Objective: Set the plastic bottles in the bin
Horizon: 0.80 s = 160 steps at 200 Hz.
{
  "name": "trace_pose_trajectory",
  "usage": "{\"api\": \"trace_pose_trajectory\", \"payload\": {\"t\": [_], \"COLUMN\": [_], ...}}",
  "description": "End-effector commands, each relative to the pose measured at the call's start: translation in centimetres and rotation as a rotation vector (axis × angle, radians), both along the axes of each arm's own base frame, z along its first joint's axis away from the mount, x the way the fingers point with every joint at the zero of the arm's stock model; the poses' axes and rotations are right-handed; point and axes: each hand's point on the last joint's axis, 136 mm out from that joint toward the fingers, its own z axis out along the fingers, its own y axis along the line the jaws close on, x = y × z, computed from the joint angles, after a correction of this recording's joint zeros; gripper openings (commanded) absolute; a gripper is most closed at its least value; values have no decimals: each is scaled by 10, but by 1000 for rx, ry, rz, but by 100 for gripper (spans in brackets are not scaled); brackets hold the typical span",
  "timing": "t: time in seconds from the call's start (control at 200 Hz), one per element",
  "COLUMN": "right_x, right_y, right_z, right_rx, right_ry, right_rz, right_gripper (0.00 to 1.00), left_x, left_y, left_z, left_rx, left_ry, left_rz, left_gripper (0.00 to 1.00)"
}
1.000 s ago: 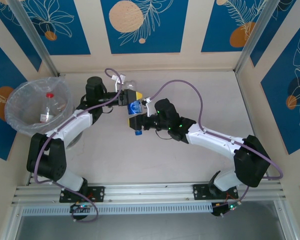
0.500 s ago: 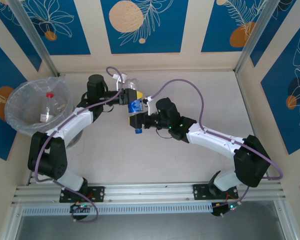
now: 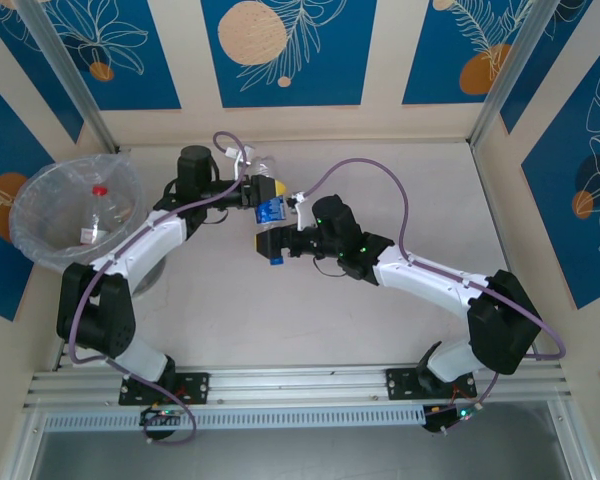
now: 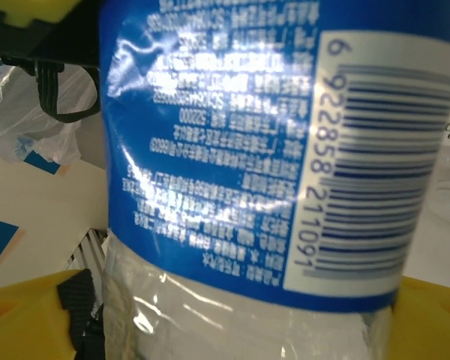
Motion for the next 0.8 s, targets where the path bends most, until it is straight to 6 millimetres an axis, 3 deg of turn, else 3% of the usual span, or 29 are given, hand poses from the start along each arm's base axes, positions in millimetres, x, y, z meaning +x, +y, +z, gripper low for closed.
{"api": "trace_pose_trajectory", "payload": {"t": [0.0, 0.325, 0.795], "right_x": [-3, -10, -20], "right_y": [-3, -24, -44], "right_z": [-4, -25, -9], "right_rx": [-29, -125, -158], "right_ry": [8, 54, -20], "right_rz": [16, -5, 71], "right_gripper": [99, 100, 100], "left_x": [5, 13, 27], "left_y": [-4, -2, 6], "left_z": [4, -7, -19], "left_rx": [20, 82, 160], "left_ry": [-34, -27, -21], "left_rz": [4, 37, 116], "left_gripper": [48, 48, 49]}}
